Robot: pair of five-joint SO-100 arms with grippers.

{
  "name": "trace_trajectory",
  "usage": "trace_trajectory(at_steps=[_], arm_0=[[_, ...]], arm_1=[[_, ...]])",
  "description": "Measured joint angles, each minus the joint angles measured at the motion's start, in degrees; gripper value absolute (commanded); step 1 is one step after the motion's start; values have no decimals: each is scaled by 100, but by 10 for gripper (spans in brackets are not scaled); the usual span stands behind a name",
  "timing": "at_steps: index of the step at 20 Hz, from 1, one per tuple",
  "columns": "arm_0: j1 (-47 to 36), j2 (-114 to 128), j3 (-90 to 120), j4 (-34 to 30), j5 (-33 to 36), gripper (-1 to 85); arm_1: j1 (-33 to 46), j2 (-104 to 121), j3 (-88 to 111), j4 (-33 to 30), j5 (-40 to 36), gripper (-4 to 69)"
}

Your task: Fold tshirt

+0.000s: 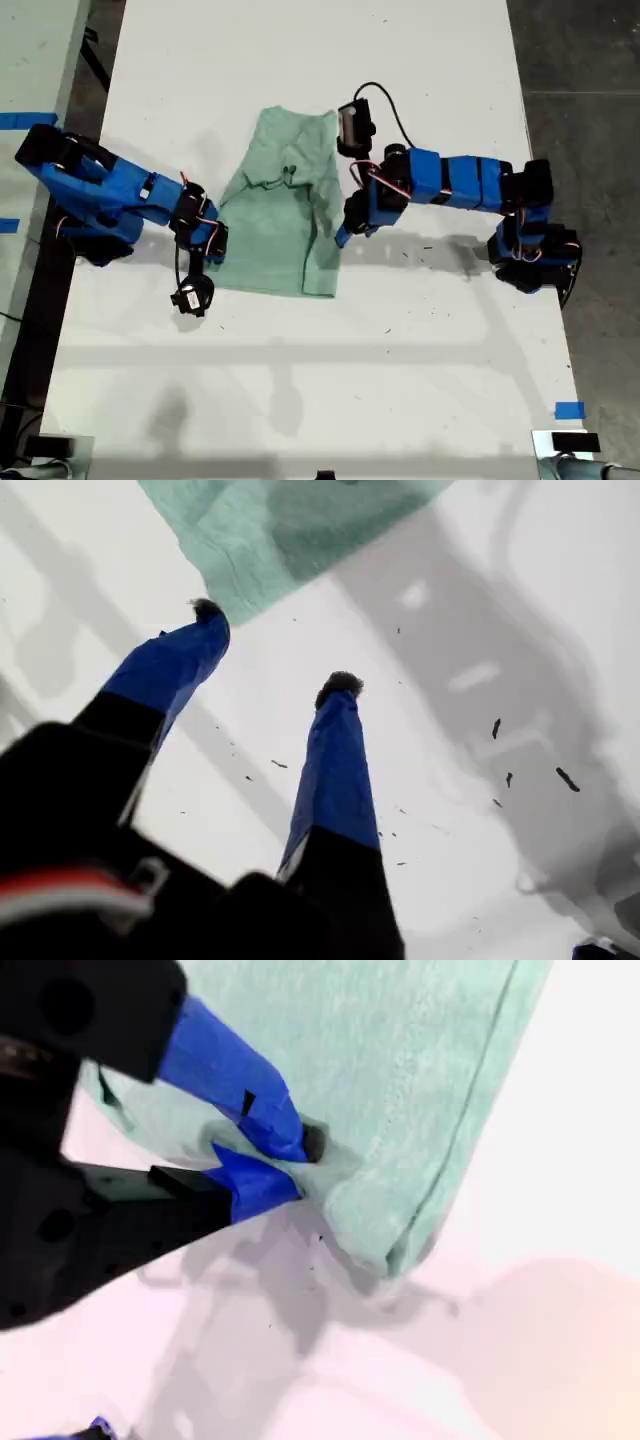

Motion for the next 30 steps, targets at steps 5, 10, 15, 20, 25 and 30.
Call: trace_trajectory(at_steps=[5, 10, 15, 20, 25, 30], arm_0=[[-185, 1925, 352, 861, -281, 0], [-246, 1266, -765, 1819, -246, 0], [-211, -448, -2672, 1890, 281, 0], [-149, -2320, -4351, 1986, 861, 0], [-158, -3067, -5062, 2215, 1178, 328], [-149, -2918, -5493, 2637, 1485, 337]], arm_1=[[-9, 0, 0, 0, 18, 221], [-9, 0, 26, 0, 18, 219], [-9, 0, 53, 0, 18, 218], [-18, 0, 62, 0, 18, 215], [-18, 0, 105, 0, 53, 233], [-18, 0, 114, 0, 70, 255]])
